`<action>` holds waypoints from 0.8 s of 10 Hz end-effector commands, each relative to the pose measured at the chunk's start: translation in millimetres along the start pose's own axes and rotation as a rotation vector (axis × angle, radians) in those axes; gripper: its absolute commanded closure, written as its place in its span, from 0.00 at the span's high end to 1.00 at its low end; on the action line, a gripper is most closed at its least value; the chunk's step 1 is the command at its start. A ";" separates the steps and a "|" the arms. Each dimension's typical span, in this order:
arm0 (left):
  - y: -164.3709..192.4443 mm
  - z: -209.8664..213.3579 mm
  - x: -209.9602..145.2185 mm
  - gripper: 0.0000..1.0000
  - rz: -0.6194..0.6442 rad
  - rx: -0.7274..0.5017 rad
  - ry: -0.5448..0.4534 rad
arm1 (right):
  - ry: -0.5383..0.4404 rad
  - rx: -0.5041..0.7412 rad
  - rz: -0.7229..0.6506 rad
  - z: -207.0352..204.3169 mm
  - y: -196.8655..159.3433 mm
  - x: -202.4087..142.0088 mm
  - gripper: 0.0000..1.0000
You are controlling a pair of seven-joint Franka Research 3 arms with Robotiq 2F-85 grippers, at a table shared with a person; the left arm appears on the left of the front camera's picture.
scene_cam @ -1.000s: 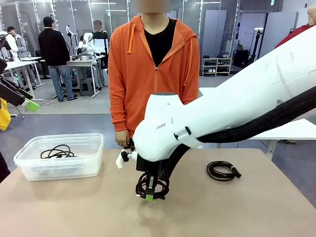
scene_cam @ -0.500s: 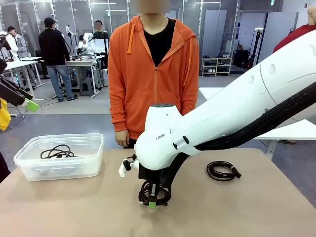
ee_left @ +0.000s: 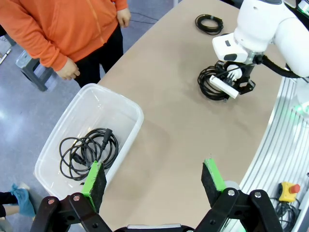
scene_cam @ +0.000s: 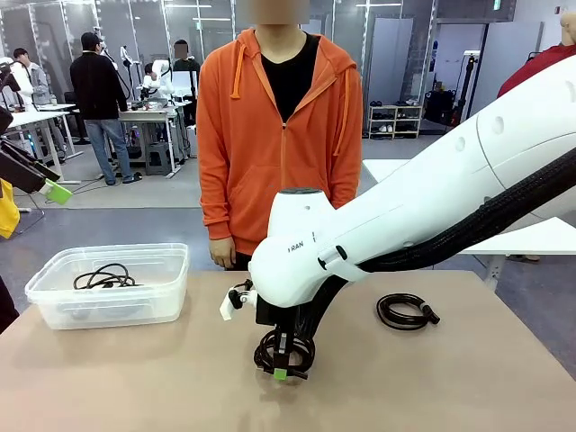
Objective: Organize and store the cables.
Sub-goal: Place the USB Extension Cable into the Organizing box.
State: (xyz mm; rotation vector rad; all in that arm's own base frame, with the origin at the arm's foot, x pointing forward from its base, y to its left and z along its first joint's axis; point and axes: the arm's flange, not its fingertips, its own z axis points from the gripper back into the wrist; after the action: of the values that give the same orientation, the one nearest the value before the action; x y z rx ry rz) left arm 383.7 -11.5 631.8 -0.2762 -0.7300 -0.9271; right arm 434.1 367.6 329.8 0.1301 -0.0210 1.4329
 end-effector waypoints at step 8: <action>-1.1 -0.4 0.6 1.00 0.010 0.014 0.013 | -0.054 -0.013 0.000 54.5 18.8 -27.1 1.00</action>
State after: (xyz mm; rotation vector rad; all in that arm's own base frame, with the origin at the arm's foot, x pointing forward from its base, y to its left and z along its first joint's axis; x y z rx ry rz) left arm 383.7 -11.5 631.8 -0.2763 -0.7300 -0.9270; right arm 428.0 355.5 372.0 0.1301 -0.0668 1.4137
